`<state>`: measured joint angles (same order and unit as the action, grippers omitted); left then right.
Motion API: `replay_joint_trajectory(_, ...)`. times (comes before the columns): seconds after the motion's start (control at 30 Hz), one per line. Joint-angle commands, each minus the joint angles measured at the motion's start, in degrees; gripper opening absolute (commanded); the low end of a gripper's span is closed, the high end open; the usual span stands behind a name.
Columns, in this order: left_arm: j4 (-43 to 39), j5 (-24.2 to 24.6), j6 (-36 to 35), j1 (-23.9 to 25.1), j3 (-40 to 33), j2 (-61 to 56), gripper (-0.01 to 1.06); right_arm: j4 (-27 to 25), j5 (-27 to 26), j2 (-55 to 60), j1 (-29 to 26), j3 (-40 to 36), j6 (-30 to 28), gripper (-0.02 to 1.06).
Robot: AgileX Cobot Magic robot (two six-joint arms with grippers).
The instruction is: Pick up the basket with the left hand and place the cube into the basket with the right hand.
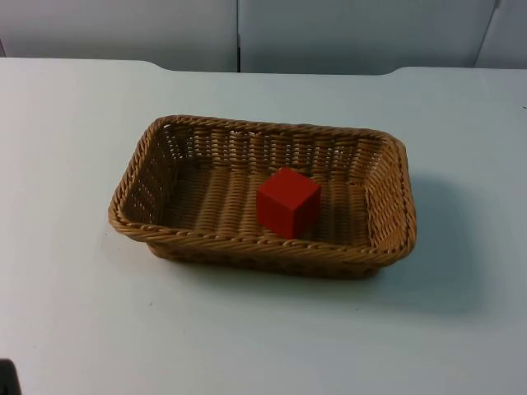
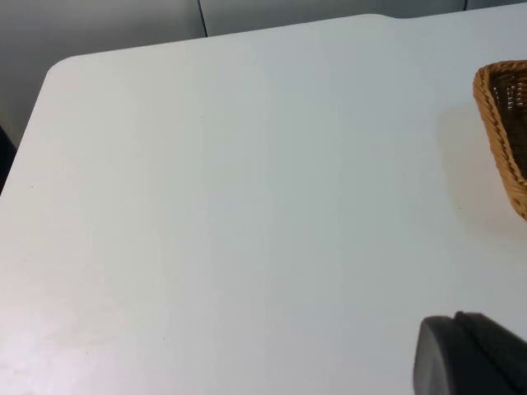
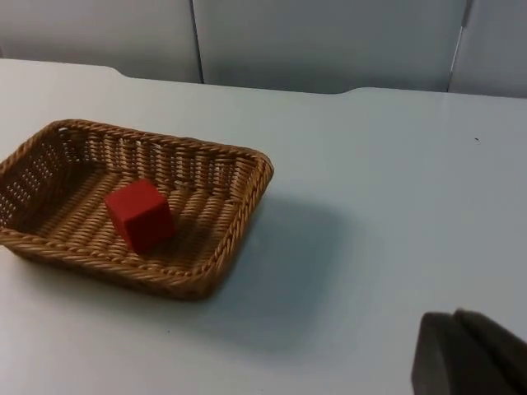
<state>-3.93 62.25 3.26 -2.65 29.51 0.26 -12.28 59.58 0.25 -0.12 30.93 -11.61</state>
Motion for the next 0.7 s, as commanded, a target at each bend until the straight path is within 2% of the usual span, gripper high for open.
replay_joint_trajectory(0.0, 0.18, -0.77, -0.47, -0.32, -0.25, -0.26, 0.00, -0.17, -0.92, -0.25, -0.50, -0.09, -0.34, 0.00)
replay_joint_trajectory(0.17, 0.18, -0.77, -0.47, -0.32, -0.25, -0.26, 0.00, 4.51, -0.08, -0.25, -0.50, -0.09, -0.44, 0.00)
replay_joint_trajectory(0.27, 0.18, -0.77, -0.47, -0.32, -0.25, -0.26, 0.00, 8.60, 3.66, -0.25, -1.40, -0.09, -0.44, 0.00)
replay_joint_trajectory(0.47, 0.18, -0.77, -0.47, -0.32, -0.25, -0.26, 0.00, 7.64, 2.40, -0.25, -6.59, -1.15, -0.44, 0.00)
replay_joint_trajectory(0.67, 0.18, -0.77, -0.47, -0.32, -0.25, -0.26, 0.00, 7.51, 2.77, -0.25, -7.55, -1.61, 0.76, 0.00)
